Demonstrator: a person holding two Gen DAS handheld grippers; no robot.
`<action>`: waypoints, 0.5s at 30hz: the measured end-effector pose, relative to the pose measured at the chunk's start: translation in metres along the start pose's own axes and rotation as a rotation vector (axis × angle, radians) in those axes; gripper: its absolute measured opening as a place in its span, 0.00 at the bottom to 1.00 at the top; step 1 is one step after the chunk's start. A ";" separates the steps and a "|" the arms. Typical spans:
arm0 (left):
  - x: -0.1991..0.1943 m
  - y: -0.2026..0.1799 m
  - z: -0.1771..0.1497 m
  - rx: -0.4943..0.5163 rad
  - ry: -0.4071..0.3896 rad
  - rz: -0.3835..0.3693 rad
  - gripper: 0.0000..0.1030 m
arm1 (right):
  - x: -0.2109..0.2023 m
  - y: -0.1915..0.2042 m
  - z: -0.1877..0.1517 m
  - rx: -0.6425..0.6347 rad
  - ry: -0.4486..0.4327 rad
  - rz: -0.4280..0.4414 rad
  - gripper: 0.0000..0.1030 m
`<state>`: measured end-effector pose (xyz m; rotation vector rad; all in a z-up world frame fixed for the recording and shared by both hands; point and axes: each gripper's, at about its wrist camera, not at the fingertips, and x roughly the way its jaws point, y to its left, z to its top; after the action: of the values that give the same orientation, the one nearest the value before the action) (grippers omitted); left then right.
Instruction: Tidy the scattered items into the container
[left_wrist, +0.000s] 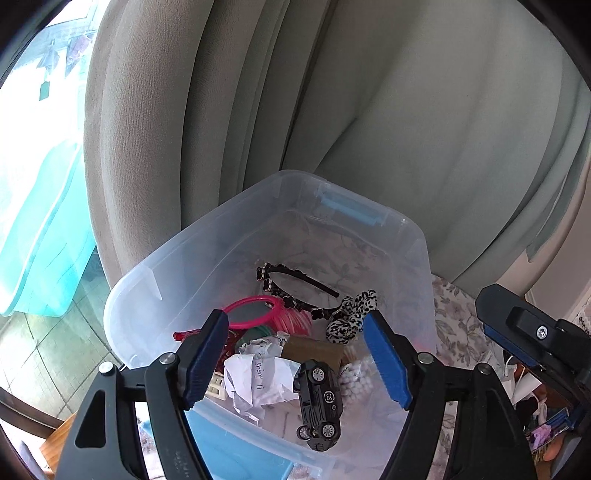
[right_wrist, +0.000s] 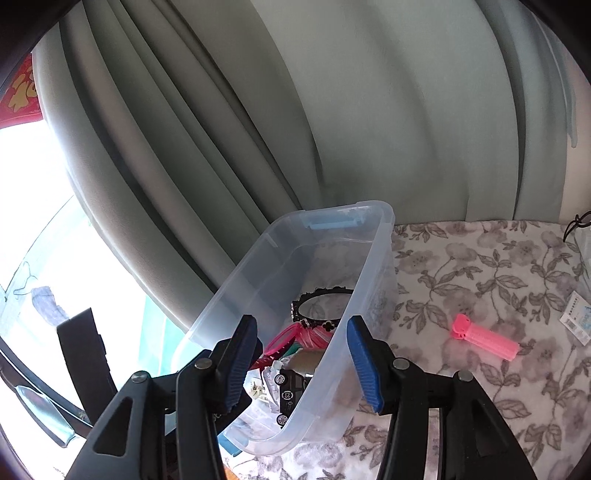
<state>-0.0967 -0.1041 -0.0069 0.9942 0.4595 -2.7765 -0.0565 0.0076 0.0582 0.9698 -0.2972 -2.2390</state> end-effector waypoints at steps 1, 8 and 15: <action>-0.003 -0.001 -0.001 0.002 -0.001 0.000 0.74 | -0.003 0.001 0.000 0.001 -0.001 0.002 0.53; -0.035 0.002 -0.003 0.017 -0.006 -0.003 0.74 | -0.016 0.001 -0.004 0.005 -0.011 0.007 0.53; -0.060 -0.004 -0.005 0.026 -0.042 -0.012 0.74 | -0.036 -0.010 -0.011 0.043 -0.028 0.000 0.53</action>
<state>-0.0488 -0.0962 0.0283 0.9391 0.4268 -2.8153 -0.0357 0.0391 0.0662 0.9611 -0.3586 -2.2565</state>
